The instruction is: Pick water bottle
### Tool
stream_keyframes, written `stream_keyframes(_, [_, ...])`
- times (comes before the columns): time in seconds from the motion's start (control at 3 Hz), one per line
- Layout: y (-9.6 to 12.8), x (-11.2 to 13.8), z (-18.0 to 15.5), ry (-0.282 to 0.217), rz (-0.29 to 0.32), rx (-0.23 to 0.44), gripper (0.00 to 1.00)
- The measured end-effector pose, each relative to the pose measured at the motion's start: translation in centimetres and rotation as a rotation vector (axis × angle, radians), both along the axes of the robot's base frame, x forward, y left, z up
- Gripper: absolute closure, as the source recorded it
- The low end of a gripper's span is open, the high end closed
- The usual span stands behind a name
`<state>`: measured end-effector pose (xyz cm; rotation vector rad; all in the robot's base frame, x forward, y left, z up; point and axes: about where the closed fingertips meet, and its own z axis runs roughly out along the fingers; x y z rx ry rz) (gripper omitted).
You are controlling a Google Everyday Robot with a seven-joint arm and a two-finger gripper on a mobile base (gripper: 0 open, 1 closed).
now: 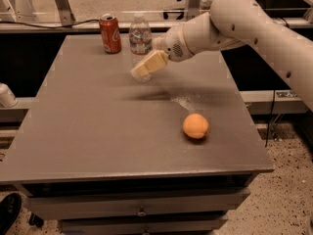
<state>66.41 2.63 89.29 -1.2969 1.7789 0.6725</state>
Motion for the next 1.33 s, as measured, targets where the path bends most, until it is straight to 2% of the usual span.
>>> stream_keyframes(0.33, [1.3,0.2,-0.2,0.001,0.0,0.033,0.41])
stream_keyframes(1.0, [1.4,0.7,1.1,-0.029,-0.017,0.037,0.87])
stream_keyframes(1.33, [1.1,-0.2,6.9,-0.041,-0.003,0.066,1.0])
